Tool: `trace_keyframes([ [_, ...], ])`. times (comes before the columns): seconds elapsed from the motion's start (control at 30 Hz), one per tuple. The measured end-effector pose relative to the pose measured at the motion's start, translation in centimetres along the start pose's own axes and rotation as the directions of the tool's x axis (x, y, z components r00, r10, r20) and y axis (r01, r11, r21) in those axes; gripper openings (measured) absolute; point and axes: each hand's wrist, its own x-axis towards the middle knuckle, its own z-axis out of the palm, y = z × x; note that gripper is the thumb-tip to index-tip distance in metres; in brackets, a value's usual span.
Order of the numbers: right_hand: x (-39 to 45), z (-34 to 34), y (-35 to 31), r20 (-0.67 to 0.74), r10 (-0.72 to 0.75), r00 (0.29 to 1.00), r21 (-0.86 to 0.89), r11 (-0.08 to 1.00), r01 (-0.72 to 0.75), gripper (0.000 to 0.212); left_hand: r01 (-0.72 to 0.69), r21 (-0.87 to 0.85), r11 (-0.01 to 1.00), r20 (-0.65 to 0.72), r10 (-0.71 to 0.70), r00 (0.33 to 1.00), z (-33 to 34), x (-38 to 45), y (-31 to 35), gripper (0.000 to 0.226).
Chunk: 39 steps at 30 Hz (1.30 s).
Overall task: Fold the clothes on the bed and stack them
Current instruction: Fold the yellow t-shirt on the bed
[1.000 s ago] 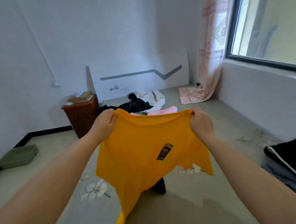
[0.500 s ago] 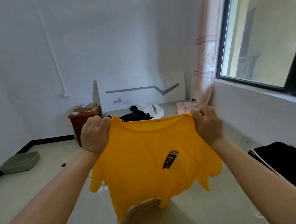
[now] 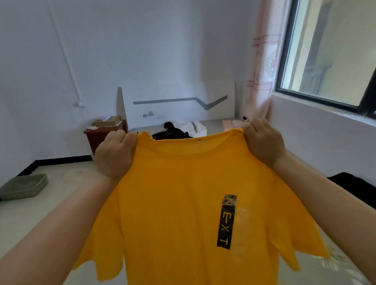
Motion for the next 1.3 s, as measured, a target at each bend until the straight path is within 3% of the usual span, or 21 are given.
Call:
trace_keyframes([
  [0.13, -4.9, 6.9, -1.1, 0.12, -0.033, 0.992, 0.112, 0.994, 0.02, 0.004, 0.1, -0.095, 0.99, 0.257, -0.072, 0.964, 5.9, -4.2, -0.2, 0.031],
  [0.23, -9.1, 12.5, -2.0, 0.27, 0.011, 0.963, 0.193, 0.979, -0.065, 0.018, 0.211, -0.086, 0.974, 0.424, -0.156, 0.892, 11.0, -7.9, 0.1, 0.022],
  [0.3, -12.1, 16.5, -2.8, 0.371, -0.01, 0.929, 0.243, 0.966, -0.087, 0.028, 0.283, -0.019, 0.959, 0.562, -0.224, 0.796, 15.0, -11.0, 0.1, 0.026],
  [0.4, -16.9, 21.9, -4.0, 0.565, -0.077, 0.822, 0.33, 0.934, -0.14, 0.02, 0.393, 0.128, 0.911, 0.751, -0.347, 0.561, 20.6, -15.8, 0.0, 0.036],
  [0.53, -21.6, 27.6, -5.7, 0.769, -0.067, 0.635, 0.309, 0.909, -0.278, 0.014, 0.492, 0.146, 0.858, 0.807, -0.391, 0.442, 26.0, -21.0, 0.4, 0.024],
  [0.63, -24.4, 31.2, -7.2, 0.776, -0.015, 0.63, 0.304, 0.885, -0.353, 0.004, 0.504, 0.186, 0.843, 0.832, -0.408, 0.376, 29.3, -24.2, 0.8, 0.025],
  [0.73, -26.9, 34.5, -8.2, 0.82, 0.029, 0.572, 0.255, 0.875, -0.411, 0.021, 0.494, 0.122, 0.861, 0.843, -0.353, 0.407, 31.9, -26.6, 1.0, 0.041],
  [0.83, -28.3, 37.5, -8.8, 0.801, 0.039, 0.598, 0.242, 0.892, -0.383, 0.02, 0.566, 0.088, 0.819, 0.796, -0.4, 0.454, 35.1, -27.8, 0.5, 0.083],
  [0.9, -28.5, 39.5, -8.7, 0.773, 0.05, 0.632, 0.231, 0.906, -0.354, 0.016, 0.574, 0.068, 0.816, 0.793, -0.394, 0.465, 37.3, -28.0, -0.6, 0.097],
  [1.0, -28.2, 42.6, -8.1, 0.759, 0.032, 0.65, 0.238, 0.916, -0.323, 0.017, 0.471, 0.009, 0.882, 0.755, -0.314, 0.575, 40.6, -28.3, -2.7, 0.087],
  [1.1, -27.7, 46.3, -7.2, 0.78, 0.029, 0.626, 0.198, 0.936, -0.29, 0.028, 0.433, 0.027, 0.901, 0.726, -0.316, 0.611, 44.0, -28.1, -4.9, 0.074],
  [1.2, -27.3, 50.6, -7.2, 0.849, 0.112, 0.517, 0.097, 0.928, -0.36, 0.027, 0.43, 0.063, 0.901, 0.73, -0.336, 0.596, 48.4, -28.5, -6.6, 0.048],
  [1.23, -27.4, 51.8, -7.6, 0.845, 0.117, 0.522, 0.088, 0.932, -0.353, 0.025, 0.449, 0.116, 0.886, 0.743, -0.377, 0.552, 49.8, -28.8, -6.7, 0.041],
  [1.3, -28.1, 53.4, -9.1, 0.809, 0.197, 0.554, 0.032, 0.926, -0.377, 0.023, 0.464, 0.269, 0.844, 0.802, -0.463, 0.376, 51.9, -30.3, -6.2, 0.049],
])
